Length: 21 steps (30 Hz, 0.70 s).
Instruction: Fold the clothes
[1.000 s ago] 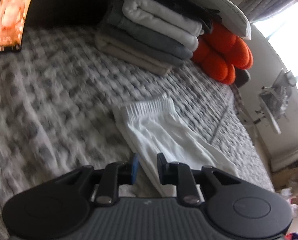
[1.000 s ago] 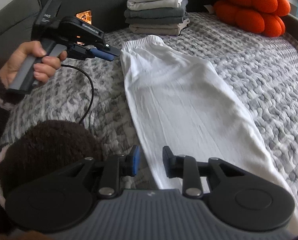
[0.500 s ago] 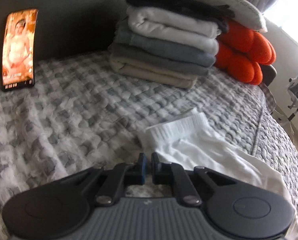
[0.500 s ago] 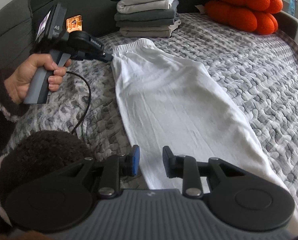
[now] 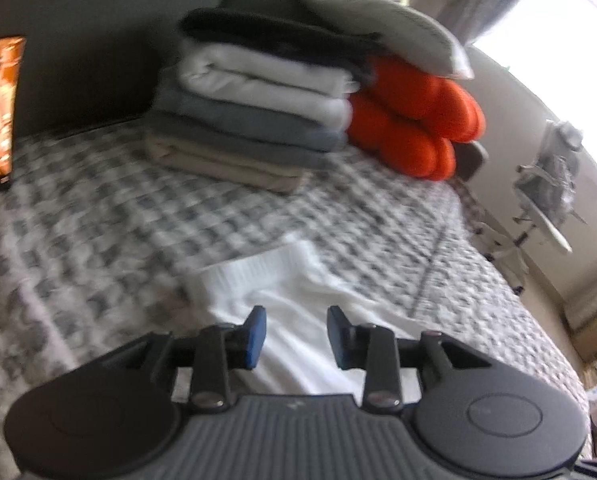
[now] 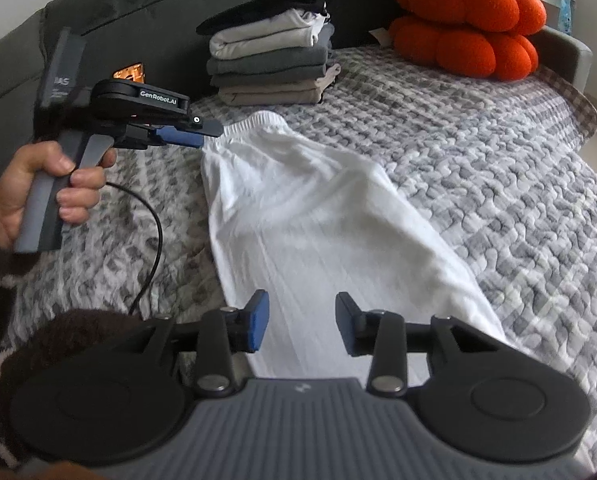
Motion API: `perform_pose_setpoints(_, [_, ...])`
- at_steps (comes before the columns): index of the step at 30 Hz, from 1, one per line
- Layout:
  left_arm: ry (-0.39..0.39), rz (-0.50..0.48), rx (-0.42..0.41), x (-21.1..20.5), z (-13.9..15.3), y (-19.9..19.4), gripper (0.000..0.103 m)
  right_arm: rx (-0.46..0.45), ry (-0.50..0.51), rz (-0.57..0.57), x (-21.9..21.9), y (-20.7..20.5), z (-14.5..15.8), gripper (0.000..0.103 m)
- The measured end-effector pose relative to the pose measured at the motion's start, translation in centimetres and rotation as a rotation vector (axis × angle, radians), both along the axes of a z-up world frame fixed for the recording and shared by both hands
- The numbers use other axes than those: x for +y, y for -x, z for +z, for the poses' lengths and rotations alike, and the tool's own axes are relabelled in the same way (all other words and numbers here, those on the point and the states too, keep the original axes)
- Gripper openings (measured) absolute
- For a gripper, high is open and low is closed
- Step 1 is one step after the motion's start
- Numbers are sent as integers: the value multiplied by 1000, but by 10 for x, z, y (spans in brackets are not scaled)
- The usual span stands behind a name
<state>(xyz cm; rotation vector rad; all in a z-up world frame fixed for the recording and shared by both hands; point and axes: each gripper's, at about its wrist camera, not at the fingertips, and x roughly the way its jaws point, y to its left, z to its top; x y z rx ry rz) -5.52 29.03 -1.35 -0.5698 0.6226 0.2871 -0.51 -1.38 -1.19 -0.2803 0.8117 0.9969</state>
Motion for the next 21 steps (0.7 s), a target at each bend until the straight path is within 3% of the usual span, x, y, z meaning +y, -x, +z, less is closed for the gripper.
perform_pose_setpoints(7, [-27,-151,-27,-42,7,-17,42,-25,-4,-26,9,-11,7,45])
perform_pose_setpoints(16, [-57,-234,-19,-77,-2,-28,43,-42,-18,-35,17,-27,14,45])
perform_pose_setpoints(21, [-73,-279,-14,-96,-6,-34,52,-62,-26,-50,17,-34,15,48])
